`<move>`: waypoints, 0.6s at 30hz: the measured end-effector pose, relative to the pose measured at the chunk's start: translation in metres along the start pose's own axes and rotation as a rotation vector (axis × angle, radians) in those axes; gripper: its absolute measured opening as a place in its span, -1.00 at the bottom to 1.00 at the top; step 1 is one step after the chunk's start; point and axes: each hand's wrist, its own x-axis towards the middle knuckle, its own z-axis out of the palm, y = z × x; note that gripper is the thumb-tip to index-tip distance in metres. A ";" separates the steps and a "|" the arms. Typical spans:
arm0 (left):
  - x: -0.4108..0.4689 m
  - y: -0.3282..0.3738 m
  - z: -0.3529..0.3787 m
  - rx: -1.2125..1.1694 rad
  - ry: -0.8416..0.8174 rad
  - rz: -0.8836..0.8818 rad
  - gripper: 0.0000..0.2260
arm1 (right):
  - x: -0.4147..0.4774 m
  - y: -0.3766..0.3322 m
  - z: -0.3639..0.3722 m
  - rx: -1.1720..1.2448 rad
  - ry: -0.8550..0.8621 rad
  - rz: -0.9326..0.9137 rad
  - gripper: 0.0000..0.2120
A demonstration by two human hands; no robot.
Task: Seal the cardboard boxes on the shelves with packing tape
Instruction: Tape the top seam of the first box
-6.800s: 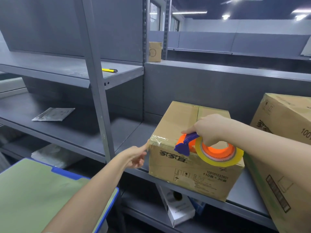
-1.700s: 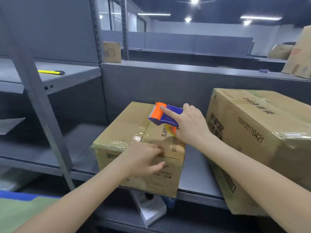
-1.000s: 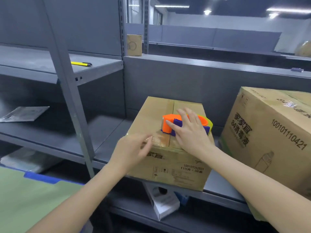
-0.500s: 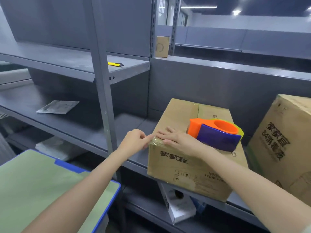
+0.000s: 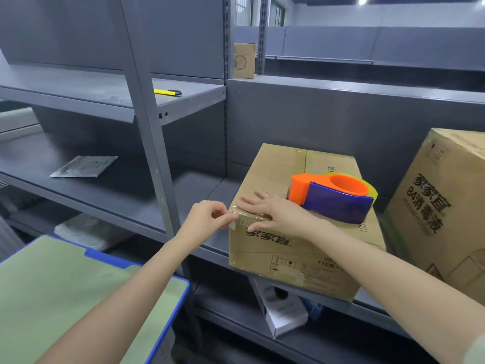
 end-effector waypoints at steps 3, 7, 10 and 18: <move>0.002 -0.008 0.004 0.356 0.060 0.156 -0.65 | 0.000 -0.001 0.000 -0.042 0.001 -0.012 -0.44; 0.006 -0.017 0.008 0.365 0.061 0.319 -0.70 | -0.001 0.000 0.001 -0.108 -0.002 -0.034 -0.46; 0.008 -0.022 0.007 0.339 0.040 0.356 -0.73 | 0.000 -0.001 0.002 -0.131 0.002 -0.048 -0.48; 0.004 -0.029 0.013 0.270 0.077 0.334 -0.82 | 0.001 -0.001 0.000 -0.134 -0.005 -0.046 -0.49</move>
